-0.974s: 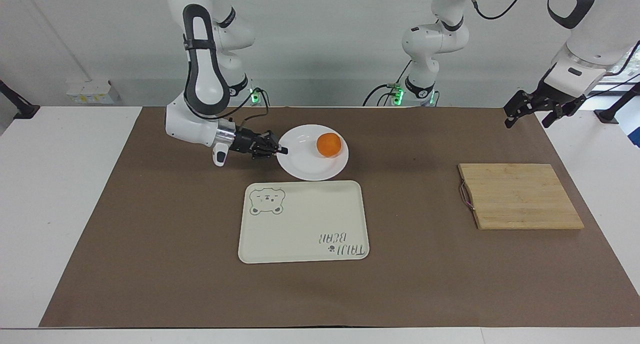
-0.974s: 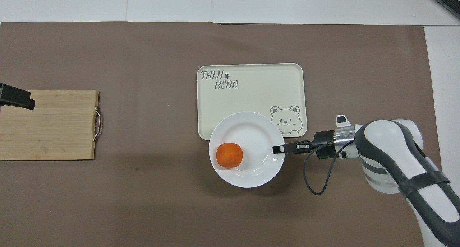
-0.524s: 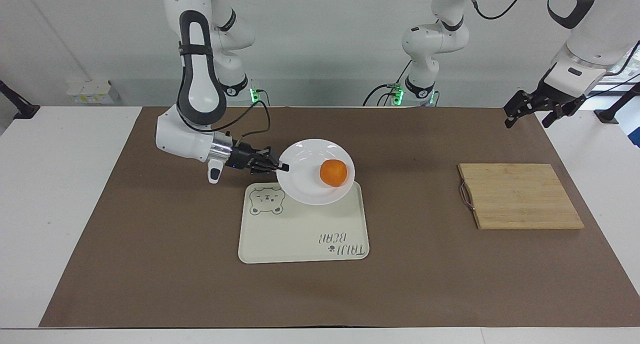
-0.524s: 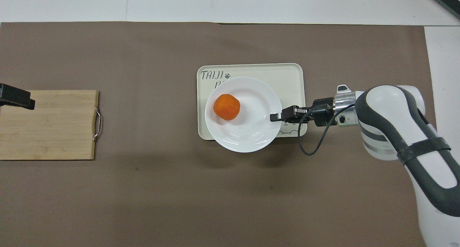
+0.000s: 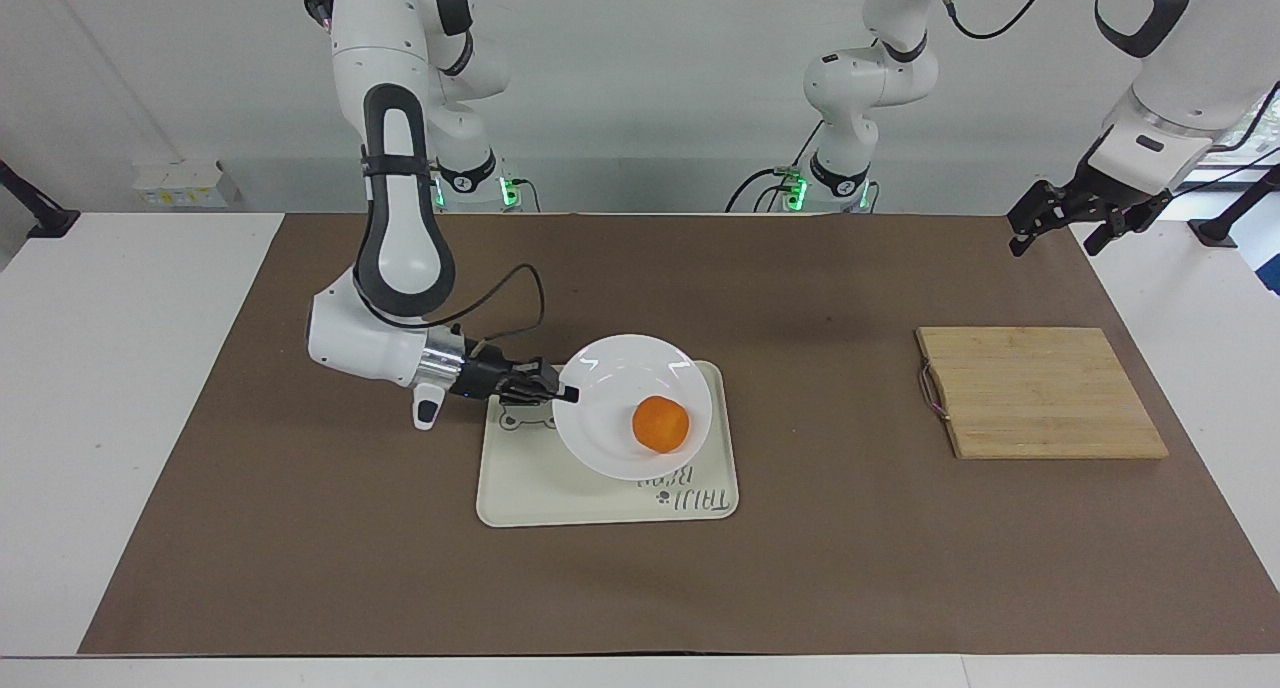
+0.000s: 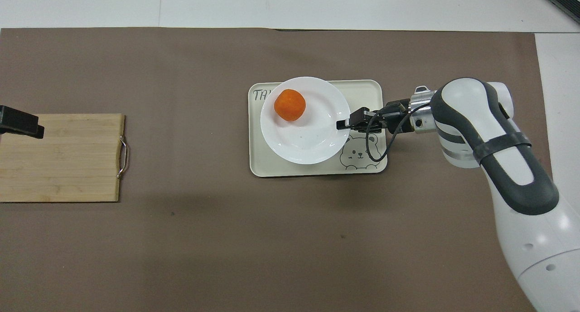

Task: Place orange and plate with both arms
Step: 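Adjust the plate on the tray and open the right gripper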

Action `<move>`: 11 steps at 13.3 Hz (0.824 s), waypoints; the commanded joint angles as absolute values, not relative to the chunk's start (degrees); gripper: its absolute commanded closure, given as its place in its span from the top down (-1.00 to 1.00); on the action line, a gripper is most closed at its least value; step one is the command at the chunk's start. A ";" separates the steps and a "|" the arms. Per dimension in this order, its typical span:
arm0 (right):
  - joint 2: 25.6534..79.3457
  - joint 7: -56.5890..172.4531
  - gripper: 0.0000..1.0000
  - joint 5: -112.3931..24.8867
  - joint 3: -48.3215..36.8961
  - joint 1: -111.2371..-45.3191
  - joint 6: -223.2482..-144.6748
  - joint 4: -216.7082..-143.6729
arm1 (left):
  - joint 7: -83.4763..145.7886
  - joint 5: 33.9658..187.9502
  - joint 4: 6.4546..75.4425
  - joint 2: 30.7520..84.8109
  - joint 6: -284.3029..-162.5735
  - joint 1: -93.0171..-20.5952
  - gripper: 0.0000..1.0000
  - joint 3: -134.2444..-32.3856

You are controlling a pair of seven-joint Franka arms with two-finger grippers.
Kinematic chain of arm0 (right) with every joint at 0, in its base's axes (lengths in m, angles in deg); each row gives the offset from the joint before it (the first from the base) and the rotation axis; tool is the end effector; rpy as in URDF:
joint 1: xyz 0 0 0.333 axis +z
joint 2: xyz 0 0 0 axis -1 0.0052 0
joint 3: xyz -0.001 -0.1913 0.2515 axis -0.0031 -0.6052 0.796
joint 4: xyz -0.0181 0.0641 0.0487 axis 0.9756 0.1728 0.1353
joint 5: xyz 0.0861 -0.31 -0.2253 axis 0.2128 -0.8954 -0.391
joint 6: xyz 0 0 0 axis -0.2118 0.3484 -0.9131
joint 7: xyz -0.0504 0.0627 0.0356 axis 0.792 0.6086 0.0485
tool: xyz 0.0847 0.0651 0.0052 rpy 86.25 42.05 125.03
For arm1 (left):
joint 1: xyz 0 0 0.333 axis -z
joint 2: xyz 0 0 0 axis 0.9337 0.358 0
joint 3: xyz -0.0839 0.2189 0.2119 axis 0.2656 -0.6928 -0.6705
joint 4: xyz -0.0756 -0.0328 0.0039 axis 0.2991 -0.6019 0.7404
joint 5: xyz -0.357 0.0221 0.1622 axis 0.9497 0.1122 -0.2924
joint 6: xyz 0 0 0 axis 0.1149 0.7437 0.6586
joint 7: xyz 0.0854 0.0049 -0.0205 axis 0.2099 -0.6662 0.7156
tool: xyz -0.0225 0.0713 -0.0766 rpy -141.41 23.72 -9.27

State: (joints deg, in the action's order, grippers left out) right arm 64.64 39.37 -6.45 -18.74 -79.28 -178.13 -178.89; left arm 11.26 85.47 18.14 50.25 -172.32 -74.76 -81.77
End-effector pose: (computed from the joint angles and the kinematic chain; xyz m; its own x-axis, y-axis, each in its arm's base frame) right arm 0.6360 0.1195 0.2964 0.9931 -0.0480 -0.1067 -0.1157 -0.5406 -0.8333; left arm 0.5623 0.0130 0.6268 0.9980 -0.0572 -0.0272 -0.0572 -0.9984 0.0007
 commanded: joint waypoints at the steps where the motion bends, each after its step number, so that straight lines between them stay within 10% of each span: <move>1: 66.86 36.24 -1.00 -5.52 -18.63 -80.12 -177.28 -177.16 | 10.62 84.85 18.59 49.83 -172.51 -74.47 1.00 -81.95; 11: 66.87 34.20 -1.00 -9.22 -18.54 -80.92 -179.99 -180.06 | 10.61 84.85 18.59 49.83 -172.51 -74.47 1.00 -81.95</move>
